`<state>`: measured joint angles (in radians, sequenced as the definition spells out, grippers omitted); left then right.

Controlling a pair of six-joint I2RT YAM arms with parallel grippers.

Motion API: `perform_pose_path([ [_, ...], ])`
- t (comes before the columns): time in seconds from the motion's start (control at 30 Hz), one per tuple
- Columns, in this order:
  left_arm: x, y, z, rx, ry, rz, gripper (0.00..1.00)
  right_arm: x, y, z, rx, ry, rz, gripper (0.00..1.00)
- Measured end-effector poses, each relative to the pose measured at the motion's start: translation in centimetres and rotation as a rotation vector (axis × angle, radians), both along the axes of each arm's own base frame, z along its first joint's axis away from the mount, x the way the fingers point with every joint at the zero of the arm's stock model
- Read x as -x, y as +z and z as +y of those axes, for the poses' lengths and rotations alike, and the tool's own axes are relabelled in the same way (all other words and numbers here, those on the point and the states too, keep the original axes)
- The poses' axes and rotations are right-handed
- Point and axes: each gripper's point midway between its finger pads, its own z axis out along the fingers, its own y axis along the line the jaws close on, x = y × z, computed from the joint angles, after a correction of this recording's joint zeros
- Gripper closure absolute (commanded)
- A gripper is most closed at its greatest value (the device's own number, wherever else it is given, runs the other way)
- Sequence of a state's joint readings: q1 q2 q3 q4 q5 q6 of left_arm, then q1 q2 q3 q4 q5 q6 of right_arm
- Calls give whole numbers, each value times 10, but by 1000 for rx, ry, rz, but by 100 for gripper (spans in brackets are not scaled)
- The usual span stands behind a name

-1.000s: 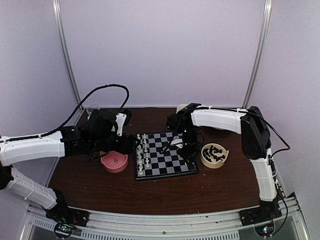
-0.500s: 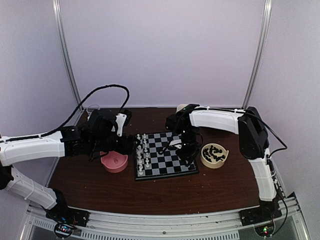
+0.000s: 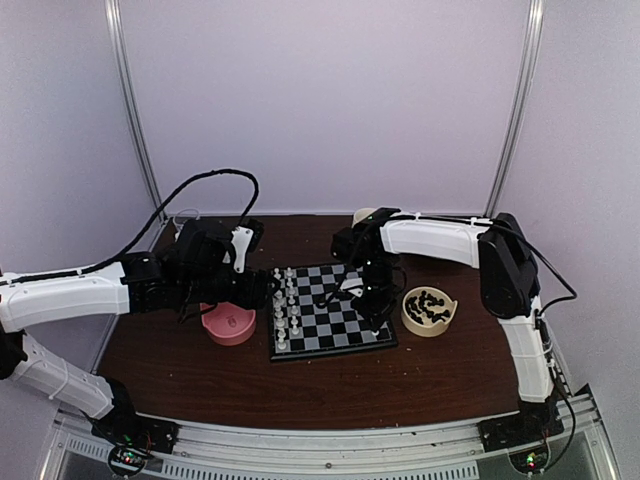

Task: Set up the chess pieces on the board
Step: Pick up the pawn from the chessboard.

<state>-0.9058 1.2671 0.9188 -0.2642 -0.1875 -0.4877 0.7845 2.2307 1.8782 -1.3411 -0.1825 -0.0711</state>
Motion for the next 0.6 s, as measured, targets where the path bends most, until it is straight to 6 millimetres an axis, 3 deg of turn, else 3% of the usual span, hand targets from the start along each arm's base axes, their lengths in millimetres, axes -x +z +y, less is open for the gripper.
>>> perform_pose_path([
  [0.33,1,4,7,-9,17,-7,37,-1,4,2,-24,-20,-27,100],
  [0.6,-2,14,38,-42,137,-48,37,-1,34,25,-131,-15,-125,100],
])
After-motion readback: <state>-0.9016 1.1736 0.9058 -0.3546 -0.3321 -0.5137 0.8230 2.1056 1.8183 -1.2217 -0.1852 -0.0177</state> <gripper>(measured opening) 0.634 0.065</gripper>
